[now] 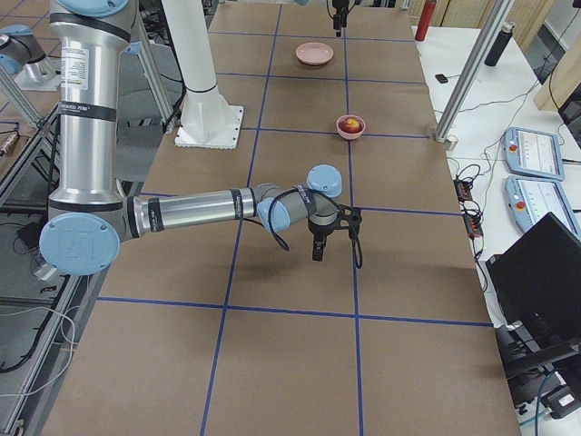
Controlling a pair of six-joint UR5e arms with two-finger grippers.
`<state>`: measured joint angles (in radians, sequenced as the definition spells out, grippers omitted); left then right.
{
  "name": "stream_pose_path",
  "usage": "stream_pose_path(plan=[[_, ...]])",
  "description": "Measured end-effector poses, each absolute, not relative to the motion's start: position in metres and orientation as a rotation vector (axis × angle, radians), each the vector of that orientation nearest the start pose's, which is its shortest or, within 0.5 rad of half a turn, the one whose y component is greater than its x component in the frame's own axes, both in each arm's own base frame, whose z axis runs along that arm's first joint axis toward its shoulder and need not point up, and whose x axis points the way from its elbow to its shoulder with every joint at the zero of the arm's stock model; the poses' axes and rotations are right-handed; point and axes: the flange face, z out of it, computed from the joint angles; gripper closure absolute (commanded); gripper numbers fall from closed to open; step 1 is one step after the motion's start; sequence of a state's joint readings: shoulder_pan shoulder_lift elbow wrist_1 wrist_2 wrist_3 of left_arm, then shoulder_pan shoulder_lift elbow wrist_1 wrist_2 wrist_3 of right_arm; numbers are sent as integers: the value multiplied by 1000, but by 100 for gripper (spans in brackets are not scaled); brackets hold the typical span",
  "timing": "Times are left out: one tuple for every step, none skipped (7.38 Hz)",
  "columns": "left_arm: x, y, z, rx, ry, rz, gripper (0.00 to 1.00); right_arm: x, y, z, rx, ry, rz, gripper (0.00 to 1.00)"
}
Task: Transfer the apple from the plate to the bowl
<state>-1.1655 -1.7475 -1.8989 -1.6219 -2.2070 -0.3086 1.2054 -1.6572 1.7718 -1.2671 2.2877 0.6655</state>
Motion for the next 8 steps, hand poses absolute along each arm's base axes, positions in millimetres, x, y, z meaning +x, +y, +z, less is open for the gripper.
stream_pose_path(plan=[[91, -520, 457, 276, 741, 287, 3, -100, -466, 565, 9, -819, 140, 0], [57, -509, 499, 244, 724, 274, 2, -89, -466, 554, 23, -836, 153, 0], [38, -494, 530, 213, 725, 254, 2, -79, -467, 542, 29, -853, 163, 0], [32, -481, 545, 186, 753, 227, 2, -73, -465, 537, 29, -858, 160, 0], [31, -469, 556, 148, 787, 190, 2, -70, -463, 539, 29, -856, 147, 0], [30, -464, 560, 131, 804, 170, 2, -67, -461, 545, 27, -850, 135, 0], [30, -461, 560, 125, 811, 159, 2, -62, -456, 552, 27, -846, 120, 0], [29, -460, 558, 124, 814, 150, 2, -53, -452, 557, 32, -845, 113, 0]])
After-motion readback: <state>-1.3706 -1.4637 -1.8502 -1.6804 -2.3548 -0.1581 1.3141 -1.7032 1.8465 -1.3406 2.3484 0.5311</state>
